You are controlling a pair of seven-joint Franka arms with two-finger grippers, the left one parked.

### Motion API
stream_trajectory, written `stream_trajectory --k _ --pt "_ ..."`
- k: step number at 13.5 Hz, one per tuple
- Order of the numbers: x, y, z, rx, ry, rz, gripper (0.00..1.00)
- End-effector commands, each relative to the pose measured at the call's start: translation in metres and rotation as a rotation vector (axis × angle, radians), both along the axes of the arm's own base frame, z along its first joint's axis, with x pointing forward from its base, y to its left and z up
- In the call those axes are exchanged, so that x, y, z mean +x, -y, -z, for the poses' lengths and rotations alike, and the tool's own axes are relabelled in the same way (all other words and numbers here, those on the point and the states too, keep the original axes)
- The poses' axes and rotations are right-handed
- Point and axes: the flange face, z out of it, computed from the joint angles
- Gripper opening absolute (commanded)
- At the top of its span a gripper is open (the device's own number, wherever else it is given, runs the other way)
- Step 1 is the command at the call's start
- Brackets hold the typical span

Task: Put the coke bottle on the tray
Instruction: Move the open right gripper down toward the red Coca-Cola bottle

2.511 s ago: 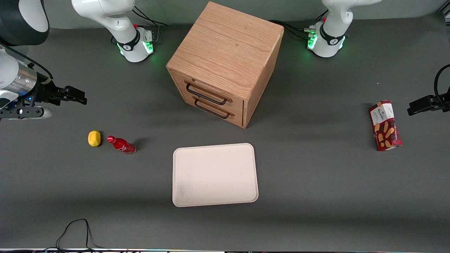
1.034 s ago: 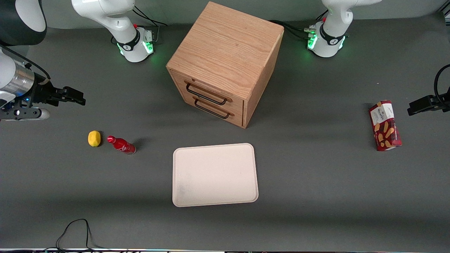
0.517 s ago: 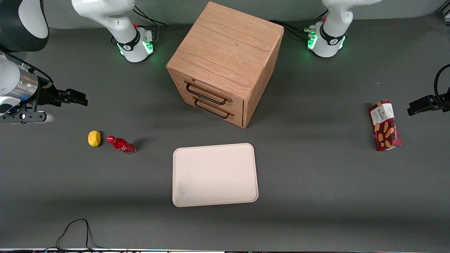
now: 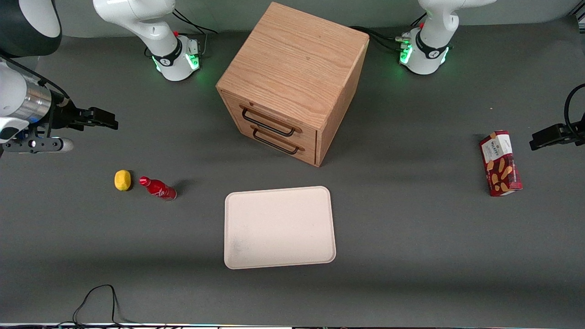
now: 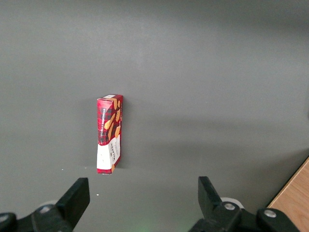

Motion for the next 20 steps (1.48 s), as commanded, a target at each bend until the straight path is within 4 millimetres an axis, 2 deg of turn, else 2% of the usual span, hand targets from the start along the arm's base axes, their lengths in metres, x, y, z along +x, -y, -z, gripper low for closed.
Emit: stream_trajectory --k 1,5,7,9,11,14,16,19,20 --pt "0.005 -0.002 0.023 0.007 0.017 0.026 1.00" --pt "0.034 -0.004 0.064 -0.008 0.048 0.019 1.00" --pt "0.047 -0.006 0.093 -0.023 0.036 -0.017 1.00" --pt "0.057 -0.020 0.128 -0.052 0.036 -0.059 1.00" --pt "0.061 -0.021 0.161 -0.054 0.042 -0.072 1.00" --pt "0.072 -0.021 0.194 -0.072 0.047 -0.106 1.00" --pt "0.076 -0.022 0.212 -0.079 0.045 -0.125 1.00" --pt "0.062 -0.020 0.237 -0.073 0.060 -0.146 0.99" --pt "0.060 -0.019 0.239 -0.072 0.066 -0.146 0.99"
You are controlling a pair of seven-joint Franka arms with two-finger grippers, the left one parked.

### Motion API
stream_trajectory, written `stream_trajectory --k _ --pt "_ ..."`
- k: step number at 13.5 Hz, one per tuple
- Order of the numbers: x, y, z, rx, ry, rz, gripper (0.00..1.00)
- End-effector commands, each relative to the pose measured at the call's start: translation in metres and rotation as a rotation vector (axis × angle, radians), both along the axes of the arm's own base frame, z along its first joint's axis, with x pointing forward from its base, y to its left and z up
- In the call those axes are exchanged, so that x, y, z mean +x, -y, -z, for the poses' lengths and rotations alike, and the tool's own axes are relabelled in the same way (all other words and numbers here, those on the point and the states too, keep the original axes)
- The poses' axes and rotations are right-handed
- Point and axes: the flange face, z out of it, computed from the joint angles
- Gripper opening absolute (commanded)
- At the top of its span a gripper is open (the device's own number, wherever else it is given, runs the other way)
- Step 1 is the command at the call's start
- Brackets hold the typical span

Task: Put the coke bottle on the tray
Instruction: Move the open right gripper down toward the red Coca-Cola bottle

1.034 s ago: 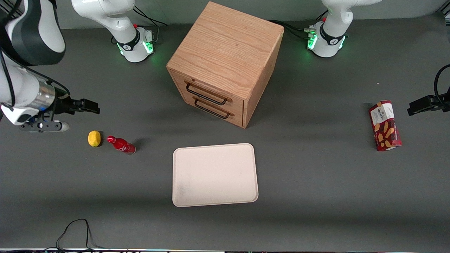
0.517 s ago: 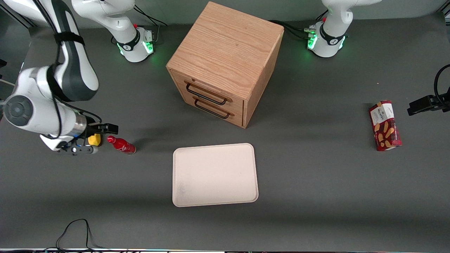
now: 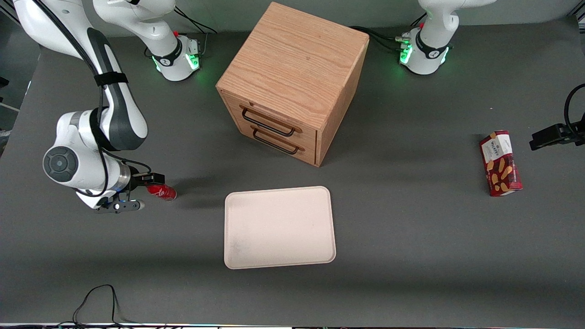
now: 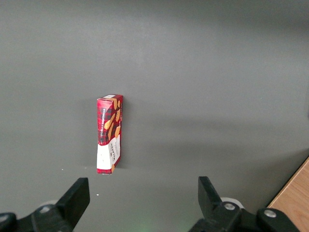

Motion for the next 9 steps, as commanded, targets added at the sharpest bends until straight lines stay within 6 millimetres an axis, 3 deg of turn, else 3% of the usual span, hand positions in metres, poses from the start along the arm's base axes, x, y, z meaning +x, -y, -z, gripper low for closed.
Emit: stream_trajectory --k 1,7,9 --pt "-0.0096 0.0015 0.0058 -0.002 0.016 -0.045 0.99" --pt "-0.0153 0.0084 0.0065 0.004 0.010 -0.079 0.95" --pt "-0.0157 0.0093 0.0044 0.004 0.013 -0.081 0.87"
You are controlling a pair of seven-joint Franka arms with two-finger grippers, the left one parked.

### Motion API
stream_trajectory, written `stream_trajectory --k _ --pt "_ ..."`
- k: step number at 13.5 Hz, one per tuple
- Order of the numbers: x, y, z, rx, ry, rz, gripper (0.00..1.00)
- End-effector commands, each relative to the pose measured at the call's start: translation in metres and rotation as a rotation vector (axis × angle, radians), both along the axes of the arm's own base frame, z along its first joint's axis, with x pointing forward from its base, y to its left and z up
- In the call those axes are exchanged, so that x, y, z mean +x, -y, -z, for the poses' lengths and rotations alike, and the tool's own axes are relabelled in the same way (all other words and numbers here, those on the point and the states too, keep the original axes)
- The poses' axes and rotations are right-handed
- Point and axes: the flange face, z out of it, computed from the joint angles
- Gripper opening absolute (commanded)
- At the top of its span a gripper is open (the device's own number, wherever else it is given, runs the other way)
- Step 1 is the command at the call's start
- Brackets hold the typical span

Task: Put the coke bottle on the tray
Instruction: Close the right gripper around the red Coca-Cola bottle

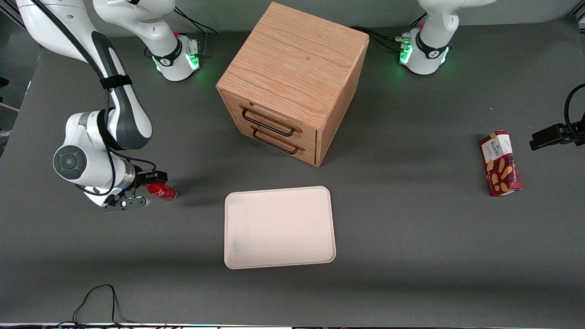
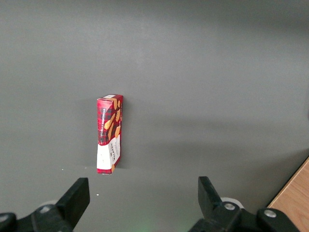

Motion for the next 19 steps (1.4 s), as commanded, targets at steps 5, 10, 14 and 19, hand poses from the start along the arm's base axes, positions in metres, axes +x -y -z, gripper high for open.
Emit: stream_trajectory --k 5,10,14,19 --pt "-0.007 0.007 -0.009 -0.002 0.018 -0.025 0.42" --pt "-0.007 0.011 -0.011 -0.004 0.020 -0.017 0.00" --pt "-0.005 0.010 -0.015 -0.003 0.022 -0.016 0.00" --pt "0.010 0.000 -0.086 -0.007 -0.061 0.038 0.00"
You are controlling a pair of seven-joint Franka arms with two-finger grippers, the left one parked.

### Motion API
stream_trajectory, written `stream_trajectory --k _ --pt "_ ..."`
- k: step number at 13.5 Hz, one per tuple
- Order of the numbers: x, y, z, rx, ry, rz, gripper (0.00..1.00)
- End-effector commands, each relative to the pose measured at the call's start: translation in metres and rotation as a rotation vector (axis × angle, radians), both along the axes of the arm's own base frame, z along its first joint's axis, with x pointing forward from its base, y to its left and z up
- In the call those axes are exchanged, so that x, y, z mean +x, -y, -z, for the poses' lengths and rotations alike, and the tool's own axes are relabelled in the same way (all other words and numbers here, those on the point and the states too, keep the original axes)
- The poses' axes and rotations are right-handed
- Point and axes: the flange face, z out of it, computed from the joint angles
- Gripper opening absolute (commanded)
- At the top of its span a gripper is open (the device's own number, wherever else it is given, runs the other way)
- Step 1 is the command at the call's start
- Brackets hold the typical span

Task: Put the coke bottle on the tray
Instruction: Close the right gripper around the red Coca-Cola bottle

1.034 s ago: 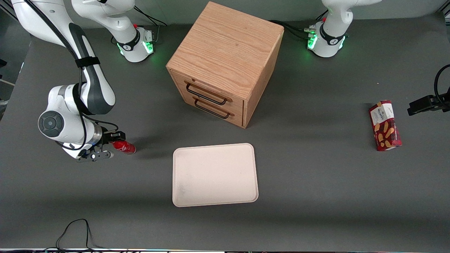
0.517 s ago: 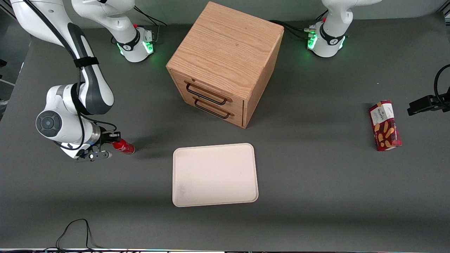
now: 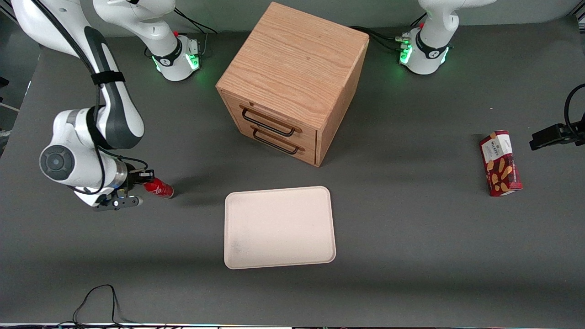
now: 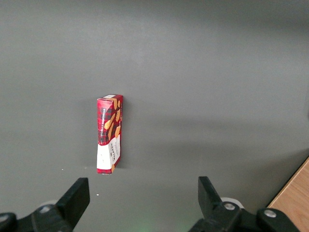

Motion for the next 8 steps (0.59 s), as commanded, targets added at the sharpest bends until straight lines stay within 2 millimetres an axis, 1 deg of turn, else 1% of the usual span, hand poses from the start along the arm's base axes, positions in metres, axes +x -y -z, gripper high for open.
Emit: stream_trajectory --k 1,2,6,8 --pt "0.005 -0.006 -0.066 -0.003 -0.010 0.038 0.00" --pt "0.005 -0.007 -0.086 -0.002 -0.024 0.041 0.00" --pt "0.005 -0.009 -0.184 -0.011 -0.030 0.077 0.00" --pt "0.003 -0.009 -0.223 -0.012 -0.017 0.080 0.00"
